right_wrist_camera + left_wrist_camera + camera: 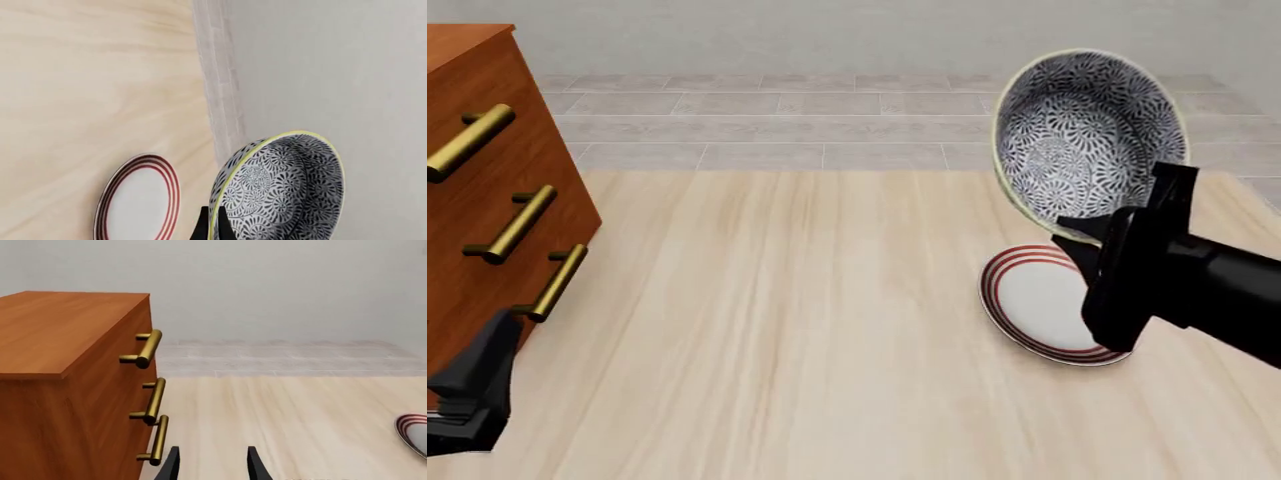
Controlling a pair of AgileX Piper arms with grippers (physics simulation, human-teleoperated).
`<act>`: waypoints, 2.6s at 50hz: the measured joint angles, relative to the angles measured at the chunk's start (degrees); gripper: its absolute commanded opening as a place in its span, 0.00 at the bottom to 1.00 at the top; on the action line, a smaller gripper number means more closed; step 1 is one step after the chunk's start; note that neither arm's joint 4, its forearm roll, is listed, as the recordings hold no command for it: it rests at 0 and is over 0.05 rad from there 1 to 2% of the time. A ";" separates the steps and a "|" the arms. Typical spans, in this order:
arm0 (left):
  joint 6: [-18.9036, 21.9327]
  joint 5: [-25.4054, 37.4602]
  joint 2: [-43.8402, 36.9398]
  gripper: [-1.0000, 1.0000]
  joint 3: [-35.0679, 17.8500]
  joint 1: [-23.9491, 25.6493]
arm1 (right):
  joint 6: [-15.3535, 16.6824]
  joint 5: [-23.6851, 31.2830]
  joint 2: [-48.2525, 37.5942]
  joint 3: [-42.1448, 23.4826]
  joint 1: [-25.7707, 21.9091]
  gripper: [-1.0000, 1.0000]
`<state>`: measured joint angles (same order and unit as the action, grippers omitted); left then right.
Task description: Put the bowl on top of the cabinet.
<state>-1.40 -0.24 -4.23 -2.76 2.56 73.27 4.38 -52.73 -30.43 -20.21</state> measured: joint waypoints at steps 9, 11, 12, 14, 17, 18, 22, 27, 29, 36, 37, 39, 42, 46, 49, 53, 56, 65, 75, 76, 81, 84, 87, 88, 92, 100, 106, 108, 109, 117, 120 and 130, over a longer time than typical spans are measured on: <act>-2.30 4.74 -4.08 1.00 -6.60 4.87 | 0.12 -0.49 -0.32 0.46 -0.78 0.00; -3.09 6.35 -4.96 1.00 -8.81 6.34 | 0.16 -0.61 -0.42 0.56 -0.91 0.00; -3.58 7.27 -5.45 1.00 -10.01 7.17 | 0.17 -0.67 -0.47 0.61 -0.96 0.00; -4.22 9.21 -6.50 1.00 -12.62 9.12 | 0.20 -0.78 -0.59 0.69 -1.07 0.00; -5.50 11.90 -8.06 1.00 -16.36 11.89 | 0.22 -0.91 -0.77 0.77 -1.22 0.00; -5.87 12.75 -8.61 1.00 -17.59 12.76 | 0.22 -0.96 -0.84 0.79 -1.28 0.00; -7.56 15.82 -11.11 1.00 -22.59 16.28 | 0.19 -1.12 -1.12 0.83 -1.50 0.00; -10.57 19.31 -14.82 1.00 -28.73 20.89 | 0.34 -1.50 -1.48 1.05 -1.88 0.00; -11.85 20.54 -16.43 1.00 -31.10 22.61 | 0.38 -1.66 -1.65 1.17 -2.04 0.00; -14.73 23.90 -22.89 1.00 -39.32 28.03 | 0.62 -2.02 -2.07 1.58 -2.43 0.00; -15.02 24.26 -23.83 1.00 -40.41 28.77 | 0.62 -2.07 -2.15 1.64 -2.48 0.00; -15.73 24.97 -25.84 1.00 -42.57 30.33 | 0.65 -2.23 -2.33 1.80 -2.57 0.00; -16.60 25.88 -28.72 1.00 -45.57 32.60 | 0.64 -2.44 -2.61 1.96 -2.75 0.00; -17.52 26.76 -32.39 1.00 -49.19 35.15 | 0.52 -2.52 -2.87 1.99 -3.04 0.00; -17.98 27.25 -34.95 1.00 -51.68 36.71 | 0.46 -2.47 -2.96 1.94 -3.20 0.00; -19.00 27.85 -38.28 1.00 -54.84 38.87 | 0.38 -2.36 -2.99 1.86 -3.41 0.00; -19.64 28.26 -40.42 1.00 -57.07 40.12 | 0.28 -2.29 -3.03 1.81 -3.57 0.00; -21.58 28.67 -45.40 1.00 -61.72 43.23 | -0.15 -1.88 -3.02 1.44 -4.30 0.00; -22.40 29.25 -50.46 1.00 -66.86 44.33 | -0.48 -1.48 -2.80 1.34 -5.18 0.00; -22.43 29.34 -50.92 1.00 -67.42 44.31 | -0.52 -1.42 -2.76 1.33 -5.27 0.00; -23.37 29.64 -52.99 1.00 -69.71 44.10 | -0.75 -0.98 -2.45 1.16 -5.63 0.00; -23.39 29.70 -53.90 1.00 -70.91 43.65 | -0.90 -0.69 -2.19 1.07 -5.87 0.00; -23.37 29.73 -54.72 1.00 -71.93 43.18 | -1.01 -0.48 -1.98 1.08 -6.11 0.00; -23.35 29.72 -54.96 1.00 -72.21 42.98 | -1.04 -0.42 -1.92 1.08 -6.18 0.00; -23.17 29.54 -55.86 1.00 -73.29 42.03 | -1.12 -0.12 -1.65 1.04 -6.38 0.00; -23.23 29.01 -57.65 1.00 -75.07 40.20 | -1.29 0.40 -1.06 0.91 -6.95 0.00; -23.36 28.21 -58.77 1.00 -75.35 39.21 | -1.32 0.58 -0.74 0.99 -7.44 0.00; -23.37 27.75 -59.04 1.00 -75.18 38.94 | -1.30 0.58 -0.69 1.01 -7.61 0.00; -23.41 27.51 -59.16 1.00 -75.05 38.81 | -1.29 0.57 -0.67 1.02 -7.69 0.00; -23.61 25.62 -60.12 1.00 -73.94 38.07 | -1.42 0.34 -0.72 1.07 -8.51 0.00; -23.87 24.98 -60.47 1.00 -73.52 37.83 | -1.51 0.28 -0.75 1.08 -8.85 0.00; -24.16 22.99 -61.61 1.00 -72.08 37.27 | -1.69 -0.12 -0.89 1.40 -9.78 0.00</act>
<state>-25.56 22.75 -65.83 -74.84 39.83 71.58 4.27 -53.62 -29.03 -30.00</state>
